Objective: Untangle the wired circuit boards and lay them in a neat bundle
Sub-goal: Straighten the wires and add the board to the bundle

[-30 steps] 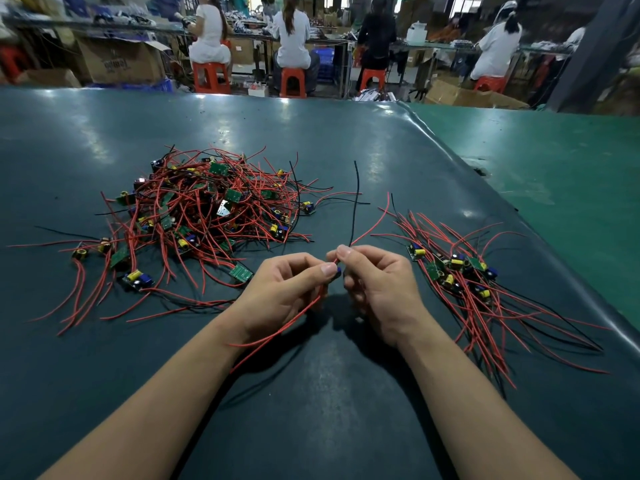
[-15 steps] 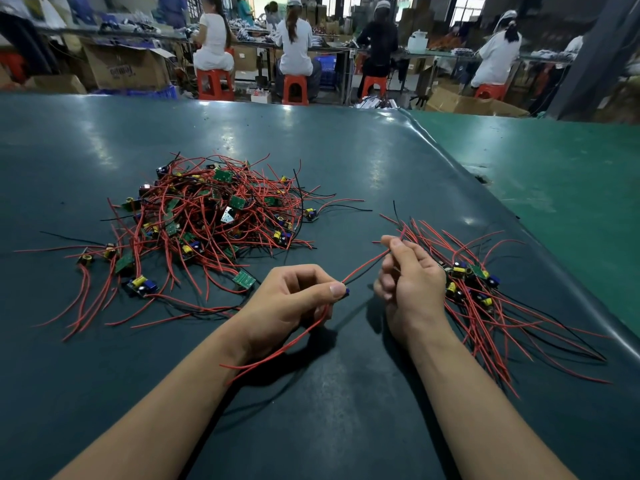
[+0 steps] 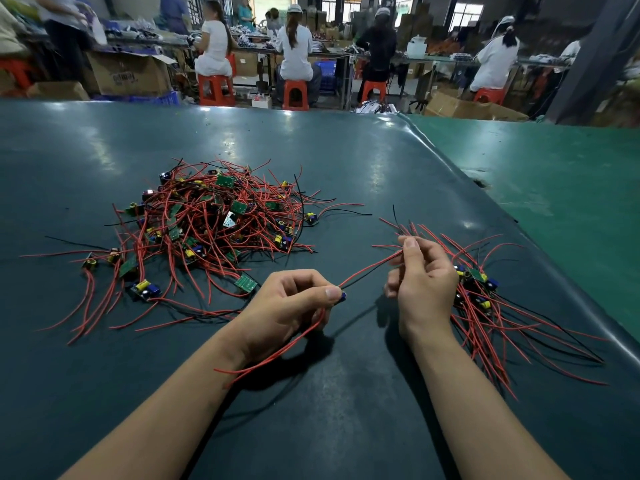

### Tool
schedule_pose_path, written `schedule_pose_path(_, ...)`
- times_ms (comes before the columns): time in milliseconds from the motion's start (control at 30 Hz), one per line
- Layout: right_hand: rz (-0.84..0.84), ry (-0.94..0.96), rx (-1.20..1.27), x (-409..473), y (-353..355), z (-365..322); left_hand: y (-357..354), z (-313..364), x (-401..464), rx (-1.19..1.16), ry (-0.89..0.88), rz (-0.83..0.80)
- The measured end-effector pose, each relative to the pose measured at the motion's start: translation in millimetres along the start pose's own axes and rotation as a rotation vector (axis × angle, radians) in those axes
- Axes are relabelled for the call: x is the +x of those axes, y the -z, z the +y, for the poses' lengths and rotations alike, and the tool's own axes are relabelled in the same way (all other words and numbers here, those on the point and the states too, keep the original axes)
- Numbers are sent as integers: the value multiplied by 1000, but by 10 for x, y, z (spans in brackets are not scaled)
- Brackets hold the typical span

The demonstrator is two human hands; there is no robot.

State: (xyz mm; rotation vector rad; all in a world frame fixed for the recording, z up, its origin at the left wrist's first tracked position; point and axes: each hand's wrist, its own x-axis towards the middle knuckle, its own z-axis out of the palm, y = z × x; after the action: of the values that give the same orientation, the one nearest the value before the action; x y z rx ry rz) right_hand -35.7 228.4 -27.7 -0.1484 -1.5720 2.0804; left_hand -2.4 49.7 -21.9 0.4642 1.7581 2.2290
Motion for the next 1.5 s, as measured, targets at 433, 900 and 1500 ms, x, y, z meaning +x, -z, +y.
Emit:
schedule_pose_path(433, -429, -406, 26, -175, -113, -104, -14, -20, 32, -129, -40, 122)
schedule_pose_path(900, -670, -469, 28, -224, -65, -143, -8, -31, 17, 32, -10, 103)
schedule_pose_path(1500, -213, -374, 228, -97, -70, -122, -10, -10, 7, 55, -14, -21)
